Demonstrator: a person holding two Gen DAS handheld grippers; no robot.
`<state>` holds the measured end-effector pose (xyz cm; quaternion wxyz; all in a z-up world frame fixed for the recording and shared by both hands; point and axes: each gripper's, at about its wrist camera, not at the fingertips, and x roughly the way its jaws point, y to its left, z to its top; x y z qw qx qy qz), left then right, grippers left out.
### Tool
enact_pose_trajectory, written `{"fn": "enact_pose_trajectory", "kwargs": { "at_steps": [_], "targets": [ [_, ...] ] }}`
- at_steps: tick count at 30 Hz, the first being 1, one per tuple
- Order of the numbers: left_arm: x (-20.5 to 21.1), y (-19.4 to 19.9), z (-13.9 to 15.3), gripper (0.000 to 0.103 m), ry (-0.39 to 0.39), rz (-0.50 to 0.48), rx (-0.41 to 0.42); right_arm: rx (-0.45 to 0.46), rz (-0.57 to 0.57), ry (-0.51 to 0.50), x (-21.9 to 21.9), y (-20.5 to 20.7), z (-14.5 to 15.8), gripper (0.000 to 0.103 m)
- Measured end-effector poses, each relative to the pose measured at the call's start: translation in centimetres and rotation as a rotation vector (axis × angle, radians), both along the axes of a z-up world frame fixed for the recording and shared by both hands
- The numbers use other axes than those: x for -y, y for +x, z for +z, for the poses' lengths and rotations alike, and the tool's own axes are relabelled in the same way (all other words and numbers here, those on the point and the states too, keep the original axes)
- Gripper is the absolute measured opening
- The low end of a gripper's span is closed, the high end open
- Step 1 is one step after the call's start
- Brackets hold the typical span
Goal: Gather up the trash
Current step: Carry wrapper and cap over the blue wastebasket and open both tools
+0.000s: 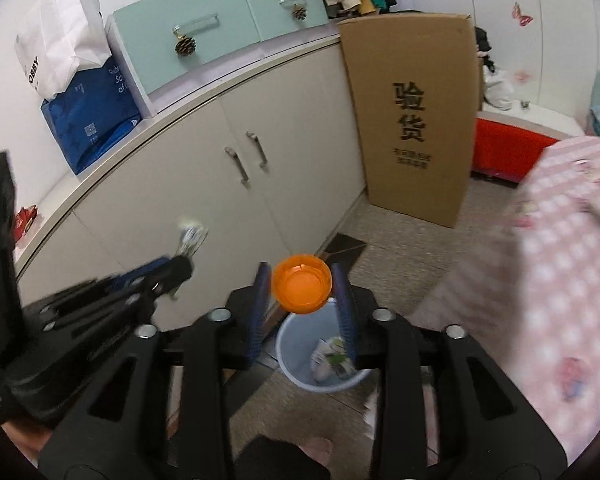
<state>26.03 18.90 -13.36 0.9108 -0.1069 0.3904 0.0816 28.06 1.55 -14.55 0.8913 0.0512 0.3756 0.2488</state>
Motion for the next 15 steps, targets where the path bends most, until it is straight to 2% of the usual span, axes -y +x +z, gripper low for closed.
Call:
{"fn": "enact_pose_trajectory", "kwargs": {
  "at_steps": [6, 15],
  "targets": [
    [-2.7, 0.2, -2.1, 0.015, -0.009, 0.043, -0.047, -0.047, 0.005, -0.027, -1.6, 0.1, -2.2, 0.068],
    [-2.1, 0.9, -3.4, 0.015, -0.020, 0.024, -0.071, -0.035, -0.016, -0.063, -0.7, -0.6, -2.3, 0.070]
  ]
}}
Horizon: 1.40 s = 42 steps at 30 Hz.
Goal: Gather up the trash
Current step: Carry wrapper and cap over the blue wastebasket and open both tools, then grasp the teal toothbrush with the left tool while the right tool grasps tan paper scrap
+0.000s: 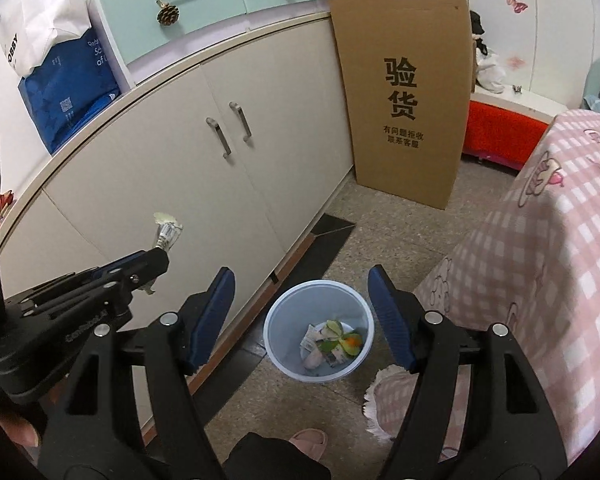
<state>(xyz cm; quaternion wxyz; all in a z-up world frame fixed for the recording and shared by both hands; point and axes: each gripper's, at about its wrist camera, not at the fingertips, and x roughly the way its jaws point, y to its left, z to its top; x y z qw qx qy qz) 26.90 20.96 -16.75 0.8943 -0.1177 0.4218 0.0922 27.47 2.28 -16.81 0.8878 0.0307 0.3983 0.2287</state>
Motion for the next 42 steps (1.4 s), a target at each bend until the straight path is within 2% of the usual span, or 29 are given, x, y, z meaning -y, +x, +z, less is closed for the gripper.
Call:
{"fn": "enact_pose_trajectory", "kwargs": {
  "at_steps": [13, 14, 15, 16, 17, 18, 21, 24, 28, 34, 42],
  "targets": [
    [0.6, 1.8, -0.3, 0.016, 0.009, -0.010, -0.013, 0.089, -0.084, 0.033, 1.9, -0.4, 1.7, 0.072],
    [0.5, 2.2, -0.3, 0.019, 0.005, -0.008, -0.018, 0.094, -0.090, 0.039, 2.2, -0.4, 1.8, 0.072],
    [0.4, 2.6, -0.4, 0.022, -0.001, -0.004, -0.026, 0.098, -0.098, 0.045, 2.4, -0.3, 1.9, 0.073],
    [0.3, 3.0, -0.6, 0.030, -0.012, 0.002, -0.034, 0.099, -0.102, 0.047, 2.6, -0.2, 1.9, 0.073],
    [0.1, 3.5, -0.9, 0.056, -0.020, 0.016, -0.060, 0.100, -0.108, 0.049, 2.8, -0.2, 2.0, 0.073],
    [0.0, 3.8, -1.0, 0.074, -0.022, 0.025, -0.070, 0.098, -0.113, 0.051, 3.1, -0.1, 2.0, 0.073],
    [0.0, 3.8, -1.2, 0.076, -0.004, 0.047, -0.073, 0.092, -0.121, 0.057, 3.7, -0.1, 2.0, 0.073],
    [0.2, 3.3, -1.3, 0.076, -0.028, 0.054, -0.073, 0.087, -0.126, 0.063, 3.9, -0.3, 2.0, 0.073],
    [1.4, 2.6, -0.6, 0.076, -0.011, 0.029, -0.056, 0.088, -0.133, 0.075, 4.6, -0.7, 2.4, 0.073],
    [3.3, 1.2, 1.7, 0.076, 0.000, 0.002, -0.009, 0.111, -0.152, 0.094, 6.6, -1.9, 3.8, 0.074],
    [8.2, -0.2, 5.1, 0.076, -0.004, -0.083, 0.052, 0.155, -0.209, 0.102, 11.2, -3.6, 5.9, 0.075]
  ]
}}
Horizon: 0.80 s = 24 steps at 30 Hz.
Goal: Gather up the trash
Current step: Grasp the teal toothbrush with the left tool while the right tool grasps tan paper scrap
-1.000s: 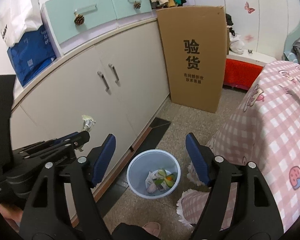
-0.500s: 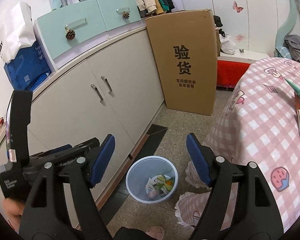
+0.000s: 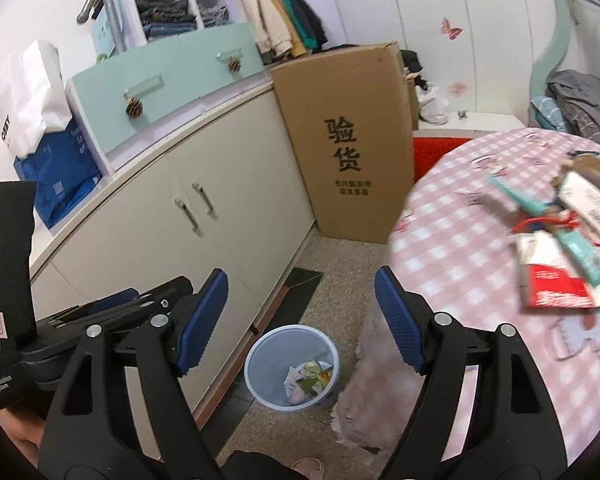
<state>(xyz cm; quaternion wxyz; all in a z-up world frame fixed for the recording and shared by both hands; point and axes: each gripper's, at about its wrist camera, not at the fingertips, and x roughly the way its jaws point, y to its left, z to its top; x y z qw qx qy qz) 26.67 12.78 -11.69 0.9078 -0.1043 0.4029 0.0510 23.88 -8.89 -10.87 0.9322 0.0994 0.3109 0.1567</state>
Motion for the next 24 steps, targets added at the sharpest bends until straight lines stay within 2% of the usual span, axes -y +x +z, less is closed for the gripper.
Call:
{"fn": "enact_pose_trajectory", "kwargs": {
  "at_steps": [5, 13, 20, 24],
  "targets": [
    [4.4, 0.0, 1.4, 0.078, -0.004, -0.075, 0.024, 0.026, -0.044, -0.020, 4.5, -0.9, 1.2, 0.075],
    [12.4, 0.7, 2.5, 0.080, -0.009, -0.201, 0.032, 0.027, -0.168, -0.027, 14.9, -0.9, 2.5, 0.075],
    [19.6, 3.3, 2.0, 0.080, -0.061, -0.305, -0.004, 0.014, -0.258, -0.020, 21.6, -0.5, 2.3, 0.075],
    [21.8, 5.4, 1.3, 0.080, -0.108, -0.318, -0.039, 0.001, -0.278, -0.006, 24.1, -0.1, 1.8, 0.075]
  ]
}}
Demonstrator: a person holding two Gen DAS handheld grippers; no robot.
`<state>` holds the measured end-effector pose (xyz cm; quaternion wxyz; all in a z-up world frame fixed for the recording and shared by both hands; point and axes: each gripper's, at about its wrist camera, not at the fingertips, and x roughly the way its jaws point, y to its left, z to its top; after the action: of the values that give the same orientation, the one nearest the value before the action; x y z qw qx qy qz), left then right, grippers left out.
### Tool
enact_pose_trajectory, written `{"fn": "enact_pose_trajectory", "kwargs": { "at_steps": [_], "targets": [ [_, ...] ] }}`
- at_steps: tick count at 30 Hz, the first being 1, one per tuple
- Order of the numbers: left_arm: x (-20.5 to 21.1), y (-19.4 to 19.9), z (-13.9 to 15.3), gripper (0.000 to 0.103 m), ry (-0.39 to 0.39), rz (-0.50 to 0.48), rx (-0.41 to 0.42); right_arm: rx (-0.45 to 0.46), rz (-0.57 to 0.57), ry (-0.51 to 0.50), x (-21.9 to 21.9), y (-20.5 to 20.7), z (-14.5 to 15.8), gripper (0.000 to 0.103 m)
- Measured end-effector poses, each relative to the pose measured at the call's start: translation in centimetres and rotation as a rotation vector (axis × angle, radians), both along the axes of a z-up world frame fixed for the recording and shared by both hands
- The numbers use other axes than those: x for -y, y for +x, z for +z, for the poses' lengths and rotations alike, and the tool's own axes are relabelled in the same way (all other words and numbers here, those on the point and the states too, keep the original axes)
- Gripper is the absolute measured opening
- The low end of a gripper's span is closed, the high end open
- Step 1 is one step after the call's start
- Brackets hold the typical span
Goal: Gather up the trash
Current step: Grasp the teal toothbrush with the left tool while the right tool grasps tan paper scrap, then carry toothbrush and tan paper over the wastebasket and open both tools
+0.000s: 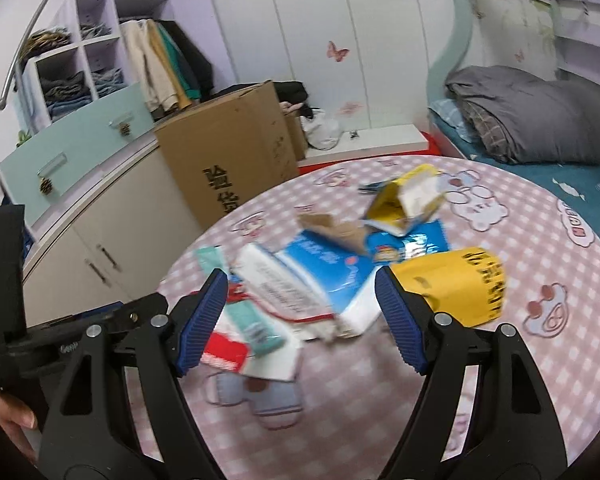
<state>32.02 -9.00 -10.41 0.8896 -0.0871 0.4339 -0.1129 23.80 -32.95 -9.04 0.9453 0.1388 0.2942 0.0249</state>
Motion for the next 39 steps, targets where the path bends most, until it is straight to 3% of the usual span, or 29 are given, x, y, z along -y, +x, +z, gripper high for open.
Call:
{"fn": "enact_pose_trajectory", "kwargs": {
  "at_steps": [7, 9, 11, 13, 14, 15, 18, 23, 30, 32, 33, 36, 39],
  "targets": [
    [2.2, 3.5, -1.8, 0.079, -0.074, 0.021, -0.072, -0.022, 0.001, 0.014, 1.9, 1.7, -0.9, 0.075],
    [2.9, 4.4, -2.2, 0.069, -0.082, 0.016, -0.085, -0.028, 0.003, 0.013, 2.2, 2.3, -1.0, 0.075],
    [3.4, 5.1, -2.8, 0.066, -0.091, 0.018, -0.103, -0.029, 0.011, 0.012, 2.3, 2.6, -1.1, 0.075],
    [3.3, 5.7, -3.1, 0.057, -0.118, 0.023, -0.114, -0.034, 0.014, 0.000, 2.3, 3.1, -1.1, 0.075],
    [3.4, 6.0, -3.2, 0.040, -0.133, 0.016, -0.120, -0.035, 0.017, -0.001, 2.3, 3.2, -1.1, 0.075],
    [3.3, 6.2, -3.3, 0.032, -0.153, 0.009, -0.122, -0.038, 0.016, -0.005, 2.3, 3.6, -1.1, 0.075],
    [3.0, 6.5, -2.8, 0.017, -0.202, 0.001, -0.101, -0.045, 0.004, -0.031, 2.3, 4.5, -1.0, 0.075],
    [2.0, 5.8, -0.5, 0.011, -0.212, 0.017, -0.004, -0.107, 0.020, -0.108, 1.6, 7.2, -1.2, 0.075],
    [-0.4, 5.3, 1.8, 0.011, -0.266, 0.058, 0.056, -0.200, 0.063, -0.147, 0.3, 10.8, -3.0, 0.074],
    [-0.8, 5.3, 2.1, 0.011, -0.276, 0.056, 0.054, -0.217, 0.067, -0.151, 0.1, 11.4, -3.5, 0.048],
    [-1.1, 5.2, 2.2, 0.011, -0.282, 0.055, 0.053, -0.225, 0.068, -0.142, 0.2, 11.6, -3.6, 0.017],
    [-2.1, 4.7, 2.8, 0.011, -0.300, 0.057, 0.065, -0.167, 0.056, -0.146, 0.2, 10.6, -2.4, 0.008],
    [-3.1, 3.9, 3.8, 0.011, -0.308, 0.062, 0.093, -0.083, 0.028, -0.164, -0.1, 9.1, 0.1, 0.007]
  ]
}}
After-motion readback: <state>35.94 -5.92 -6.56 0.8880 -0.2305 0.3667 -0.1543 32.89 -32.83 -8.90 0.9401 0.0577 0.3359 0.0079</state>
